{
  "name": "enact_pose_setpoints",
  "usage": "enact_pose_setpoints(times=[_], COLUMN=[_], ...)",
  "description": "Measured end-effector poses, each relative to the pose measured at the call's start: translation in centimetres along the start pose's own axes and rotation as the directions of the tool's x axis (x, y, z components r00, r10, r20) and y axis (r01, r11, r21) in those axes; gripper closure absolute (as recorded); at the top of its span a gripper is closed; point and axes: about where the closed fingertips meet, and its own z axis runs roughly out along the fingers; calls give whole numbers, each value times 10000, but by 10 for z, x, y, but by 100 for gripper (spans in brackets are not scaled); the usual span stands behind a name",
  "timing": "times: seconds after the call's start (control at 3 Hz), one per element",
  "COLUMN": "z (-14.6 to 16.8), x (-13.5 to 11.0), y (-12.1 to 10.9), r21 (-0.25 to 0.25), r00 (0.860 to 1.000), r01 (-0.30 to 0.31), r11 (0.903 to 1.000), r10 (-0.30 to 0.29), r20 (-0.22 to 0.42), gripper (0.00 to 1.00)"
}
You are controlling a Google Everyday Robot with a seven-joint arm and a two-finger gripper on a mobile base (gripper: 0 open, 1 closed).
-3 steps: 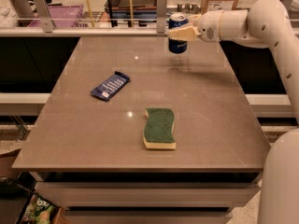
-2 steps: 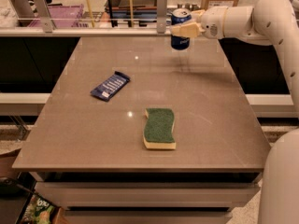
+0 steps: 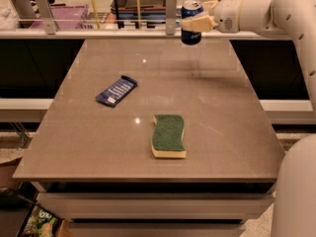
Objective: Pick pepsi can
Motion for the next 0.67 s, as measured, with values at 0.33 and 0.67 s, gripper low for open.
enact_pose_setpoints(times=[0.33, 0.67], z=[-2, -5], x=[-16, -42], y=[0, 2], r21=[47, 136], r00=[9993, 9939], r01=[360, 1098], r11=[9993, 9939], r10=[-360, -1097], r20=[-70, -59], gripper=[100, 100])
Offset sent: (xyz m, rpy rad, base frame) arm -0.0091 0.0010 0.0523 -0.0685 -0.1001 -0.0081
